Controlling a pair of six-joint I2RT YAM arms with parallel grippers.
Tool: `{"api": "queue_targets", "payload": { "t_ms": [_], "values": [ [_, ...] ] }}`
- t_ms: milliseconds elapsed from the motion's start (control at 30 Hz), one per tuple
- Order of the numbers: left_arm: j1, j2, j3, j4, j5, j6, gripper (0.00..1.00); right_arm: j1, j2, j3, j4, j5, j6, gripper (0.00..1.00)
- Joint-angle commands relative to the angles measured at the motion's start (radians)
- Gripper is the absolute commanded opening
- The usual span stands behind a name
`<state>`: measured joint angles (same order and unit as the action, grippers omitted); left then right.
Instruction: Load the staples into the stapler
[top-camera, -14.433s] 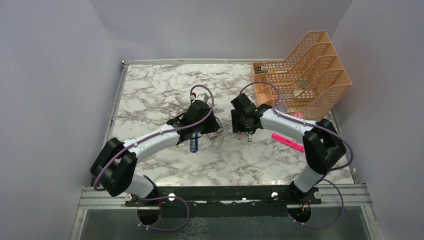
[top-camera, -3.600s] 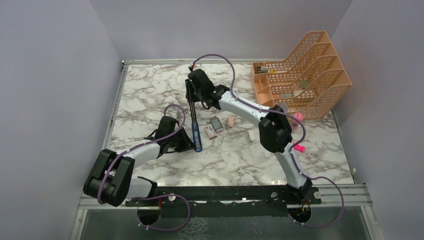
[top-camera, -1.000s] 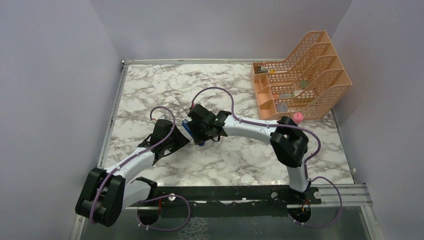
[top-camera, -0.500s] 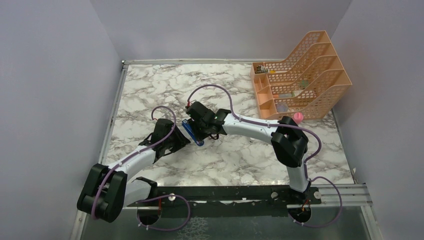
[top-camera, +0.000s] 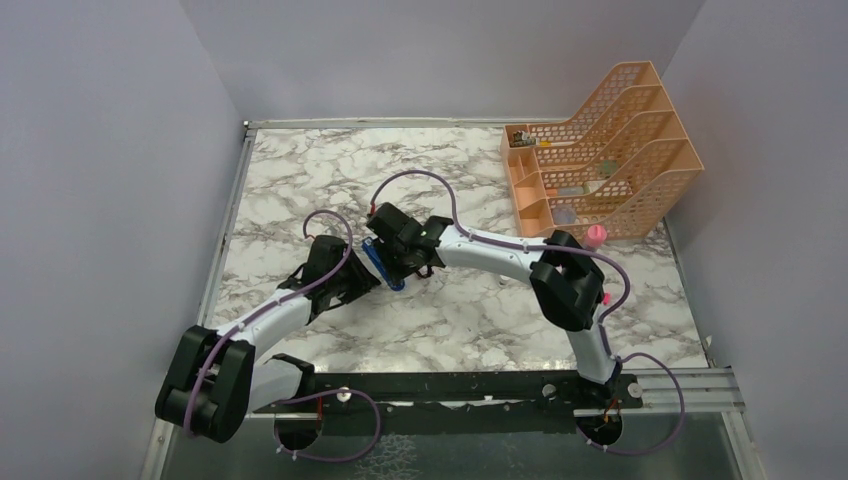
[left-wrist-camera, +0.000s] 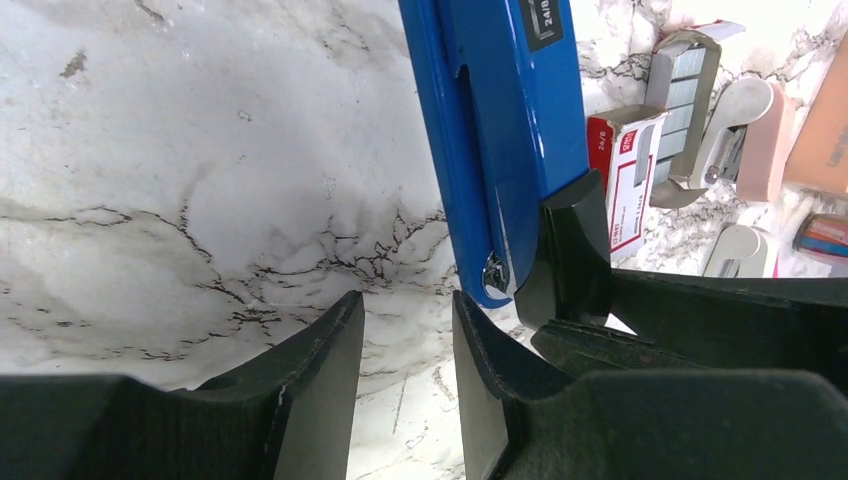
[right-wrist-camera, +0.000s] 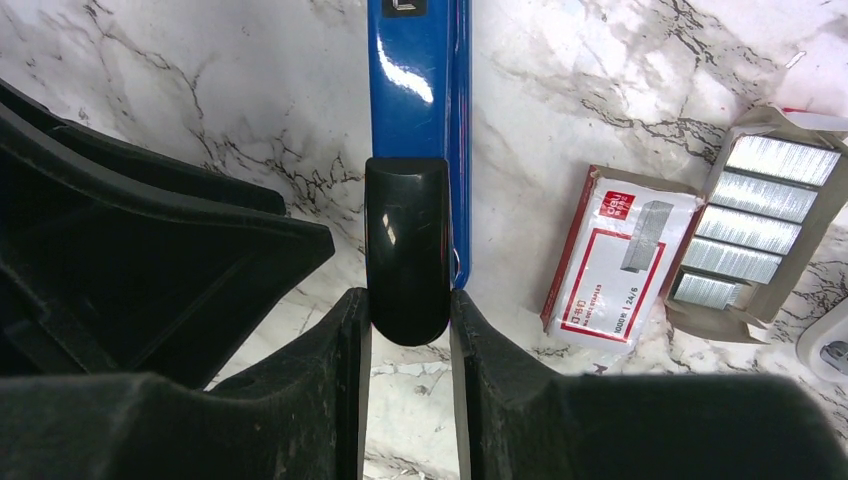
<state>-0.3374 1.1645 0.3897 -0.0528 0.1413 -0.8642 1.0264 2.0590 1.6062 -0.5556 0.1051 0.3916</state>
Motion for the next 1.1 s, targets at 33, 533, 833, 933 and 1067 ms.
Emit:
{"api": "queue_targets", "payload": {
  "t_ms": [33, 533, 833, 933, 1067],
  "values": [
    [0.009, -0.014, 0.054, -0.049, -0.021, 0.029, 0.39, 0.002, 0.018, 0.021, -0.032, -0.014, 0.013, 0.35],
    [0.011, -0.289, 0.285, -0.391, -0.265, 0.19, 0.75, 0.001, -0.403, -0.281, 0.166, 0.124, 0.022, 0.84],
    [0.011, -0.433, 0.554, -0.635, -0.378, 0.353, 0.99, 0.001, -0.832, -0.509, 0.048, 0.389, 0.049, 1.0],
    [0.011, -0.45, 0.648, -0.712, -0.411, 0.414, 0.99, 0.001, -0.985, -0.525, -0.005, 0.476, 0.053, 1.0],
    [0.011, -0.458, 0.767, -0.807, -0.448, 0.483, 0.99, 0.001, -1.166, -0.519, -0.048, 0.595, 0.019, 1.0]
  ]
}}
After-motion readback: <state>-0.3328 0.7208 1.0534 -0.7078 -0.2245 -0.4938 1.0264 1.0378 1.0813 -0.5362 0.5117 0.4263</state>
